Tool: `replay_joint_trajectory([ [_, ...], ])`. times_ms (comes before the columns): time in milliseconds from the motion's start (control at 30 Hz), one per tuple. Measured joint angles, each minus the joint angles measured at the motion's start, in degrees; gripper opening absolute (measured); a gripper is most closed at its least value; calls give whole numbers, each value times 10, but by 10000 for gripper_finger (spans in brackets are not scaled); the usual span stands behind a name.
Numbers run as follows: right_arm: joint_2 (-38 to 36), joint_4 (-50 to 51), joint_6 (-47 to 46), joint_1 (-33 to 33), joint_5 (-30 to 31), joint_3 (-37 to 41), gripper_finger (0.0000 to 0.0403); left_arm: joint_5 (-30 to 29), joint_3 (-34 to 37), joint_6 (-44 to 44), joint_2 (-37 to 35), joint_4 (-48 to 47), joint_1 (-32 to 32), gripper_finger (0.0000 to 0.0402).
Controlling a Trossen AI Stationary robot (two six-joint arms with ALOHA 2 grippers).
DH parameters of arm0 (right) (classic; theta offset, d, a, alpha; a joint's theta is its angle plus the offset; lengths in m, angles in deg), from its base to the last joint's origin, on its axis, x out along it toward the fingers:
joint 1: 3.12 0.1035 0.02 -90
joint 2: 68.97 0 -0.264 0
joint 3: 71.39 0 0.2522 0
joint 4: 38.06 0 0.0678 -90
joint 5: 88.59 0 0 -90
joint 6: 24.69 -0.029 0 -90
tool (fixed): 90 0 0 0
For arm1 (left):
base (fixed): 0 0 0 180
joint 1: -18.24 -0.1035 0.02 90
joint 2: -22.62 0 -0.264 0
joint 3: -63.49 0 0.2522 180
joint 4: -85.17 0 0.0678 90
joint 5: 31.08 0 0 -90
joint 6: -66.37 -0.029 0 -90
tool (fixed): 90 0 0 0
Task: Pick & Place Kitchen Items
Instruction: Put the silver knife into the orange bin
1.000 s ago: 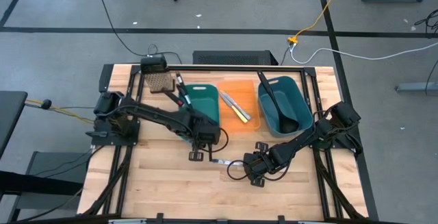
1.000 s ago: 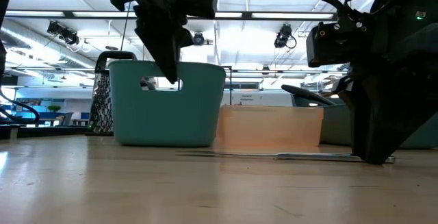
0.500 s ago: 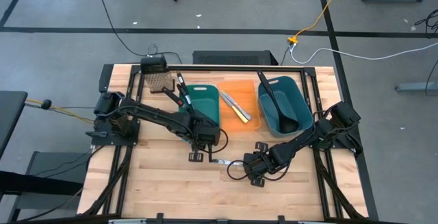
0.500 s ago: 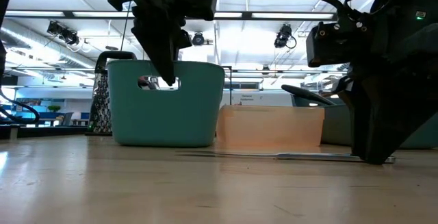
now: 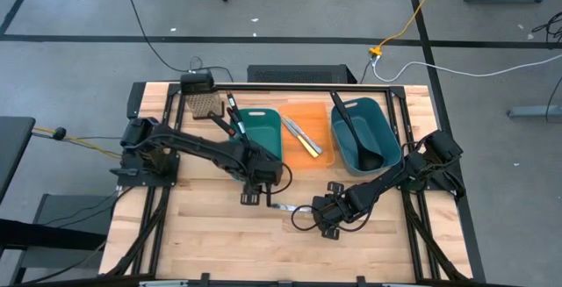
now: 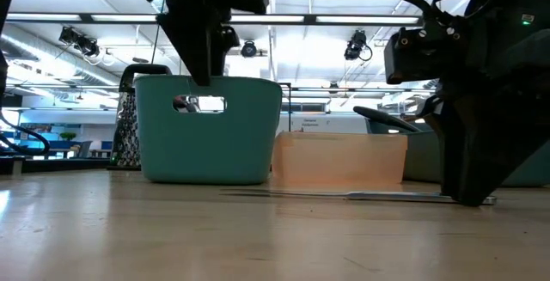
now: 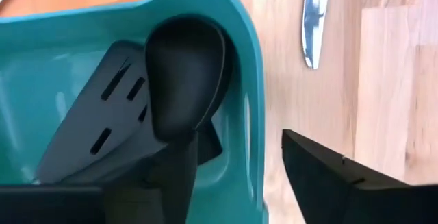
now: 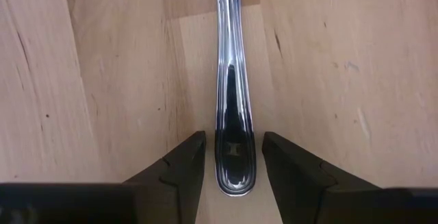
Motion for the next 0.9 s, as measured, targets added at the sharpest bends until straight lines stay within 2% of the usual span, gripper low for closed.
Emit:
replay_joint_trajectory([
  [167,0,-2,-1,0,0,0,162,-22,-58,3,0,-65,13,232],
  [333,0,-3,0,0,0,0,162,-37,-115,-1,-11,-80,45,215],
  [500,0,-4,0,0,1,0,162,-79,-144,-11,-53,-71,102,161],
  [733,0,-4,0,0,1,0,162,-150,-144,7,-120,-45,187,47],
  [800,0,-4,0,0,1,0,162,-170,-130,13,-136,-5,208,15],
  [900,0,-4,-2,0,0,0,162,-162,-65,8,-167,84,233,9],
])
